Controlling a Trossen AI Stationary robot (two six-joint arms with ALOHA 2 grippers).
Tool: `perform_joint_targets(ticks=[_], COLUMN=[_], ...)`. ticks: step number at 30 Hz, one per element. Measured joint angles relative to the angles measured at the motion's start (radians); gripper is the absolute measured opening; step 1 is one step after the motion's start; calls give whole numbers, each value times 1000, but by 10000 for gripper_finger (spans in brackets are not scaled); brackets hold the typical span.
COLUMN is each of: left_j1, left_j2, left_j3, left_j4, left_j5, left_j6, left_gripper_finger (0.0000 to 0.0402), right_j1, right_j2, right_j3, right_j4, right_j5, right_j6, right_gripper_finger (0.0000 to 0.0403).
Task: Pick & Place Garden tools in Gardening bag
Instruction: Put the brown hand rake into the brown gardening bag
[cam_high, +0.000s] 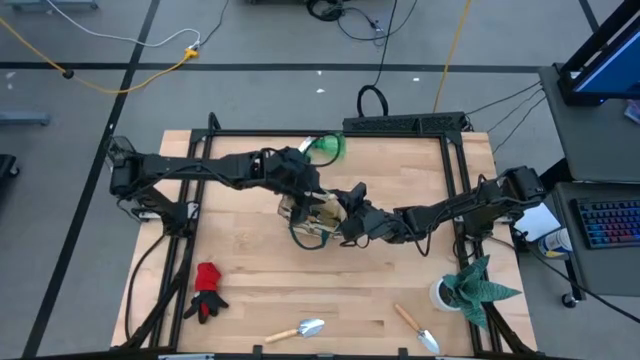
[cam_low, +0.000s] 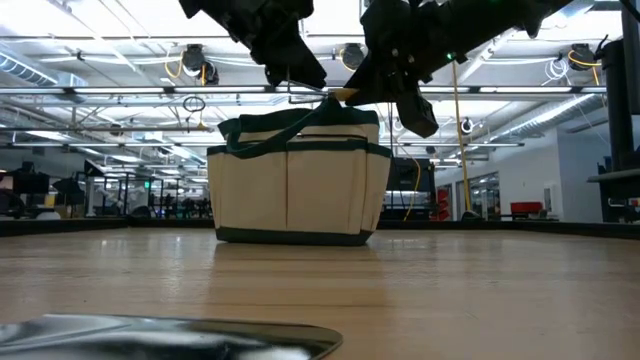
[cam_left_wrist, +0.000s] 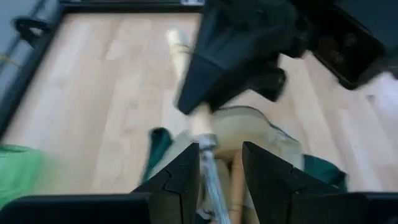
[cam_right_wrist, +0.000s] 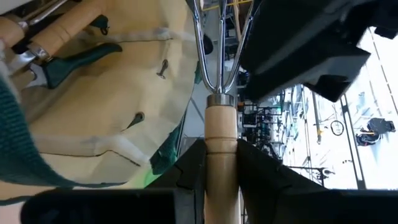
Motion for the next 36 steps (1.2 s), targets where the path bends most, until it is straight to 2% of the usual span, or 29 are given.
perform_joint_targets(ticks=[11, 19, 27, 36], left_j1=[18, 25, 25, 22], left_j2=[3, 61, 148, 149], left_j3=[7, 170, 220, 222], left_j4=[-70, -290, -307, -291], left_j5=[-11, 2, 3, -24], left_j6=[-29, -12, 10, 45], left_gripper_finger=[127, 127, 127, 125], right_j1=[0, 0, -1, -1], right_j2=[0, 0, 0, 0], right_j3=[0, -1, -2, -2], right_j4=[4, 20, 8, 7], right_j5=[-3, -3, -4, -1], right_j6=[-82, -126, -124, -99], right_gripper_finger=[64, 64, 64, 64])
